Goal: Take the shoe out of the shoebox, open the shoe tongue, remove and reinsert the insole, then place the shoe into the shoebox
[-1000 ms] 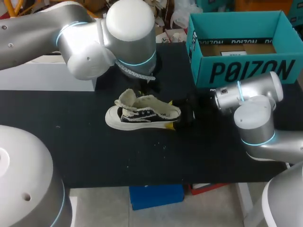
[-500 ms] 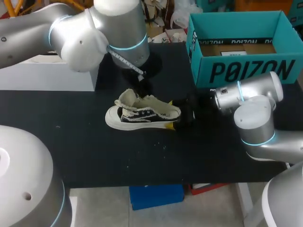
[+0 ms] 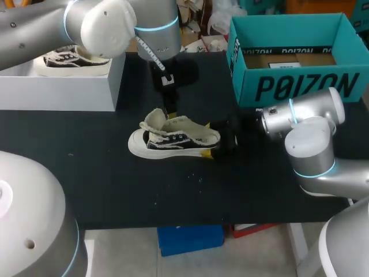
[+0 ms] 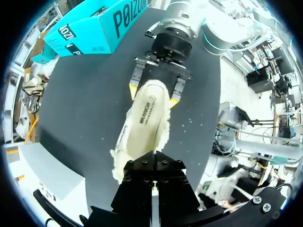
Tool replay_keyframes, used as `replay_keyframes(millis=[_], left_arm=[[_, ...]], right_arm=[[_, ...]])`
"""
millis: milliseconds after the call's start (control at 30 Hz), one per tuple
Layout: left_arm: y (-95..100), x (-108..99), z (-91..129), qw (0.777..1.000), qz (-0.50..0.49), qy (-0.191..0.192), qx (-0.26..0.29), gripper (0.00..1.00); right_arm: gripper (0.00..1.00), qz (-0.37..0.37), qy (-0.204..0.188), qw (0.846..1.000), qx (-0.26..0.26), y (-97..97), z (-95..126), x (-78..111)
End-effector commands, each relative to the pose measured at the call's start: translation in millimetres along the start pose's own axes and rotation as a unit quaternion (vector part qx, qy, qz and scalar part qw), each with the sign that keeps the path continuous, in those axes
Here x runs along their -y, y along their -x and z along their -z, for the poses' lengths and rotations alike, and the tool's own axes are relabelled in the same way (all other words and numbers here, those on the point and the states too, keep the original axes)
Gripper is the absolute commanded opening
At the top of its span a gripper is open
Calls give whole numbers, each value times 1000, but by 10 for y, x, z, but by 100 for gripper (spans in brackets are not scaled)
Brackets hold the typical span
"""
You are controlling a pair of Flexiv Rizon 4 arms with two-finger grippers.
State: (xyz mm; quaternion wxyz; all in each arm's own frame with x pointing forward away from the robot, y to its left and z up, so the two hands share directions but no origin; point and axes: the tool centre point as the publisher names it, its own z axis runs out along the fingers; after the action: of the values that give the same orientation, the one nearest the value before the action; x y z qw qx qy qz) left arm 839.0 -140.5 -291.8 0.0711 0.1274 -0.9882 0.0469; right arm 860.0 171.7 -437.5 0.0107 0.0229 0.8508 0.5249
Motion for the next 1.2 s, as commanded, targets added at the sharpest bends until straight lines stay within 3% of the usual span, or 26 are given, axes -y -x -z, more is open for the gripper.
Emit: replay_keyframes(millis=[33, 333, 800, 1200], left_arm=[[87, 48, -39, 998, -43, 3, -42, 0], [184, 94, -91, 991, -110, -39, -63, 0], [253, 314, -232, 986, -139, -17, -85, 0], [254, 341, -505, 985, -131, -7, -114, 0]], right_arm=[[0, -1, -1, 1000, 0, 7, -14, 35], [0, -1, -1, 1000, 0, 7, -14, 35], [0, -1, -1, 1000, 0, 7, -14, 35], [0, -1, -1, 1000, 0, 7, -14, 35]])
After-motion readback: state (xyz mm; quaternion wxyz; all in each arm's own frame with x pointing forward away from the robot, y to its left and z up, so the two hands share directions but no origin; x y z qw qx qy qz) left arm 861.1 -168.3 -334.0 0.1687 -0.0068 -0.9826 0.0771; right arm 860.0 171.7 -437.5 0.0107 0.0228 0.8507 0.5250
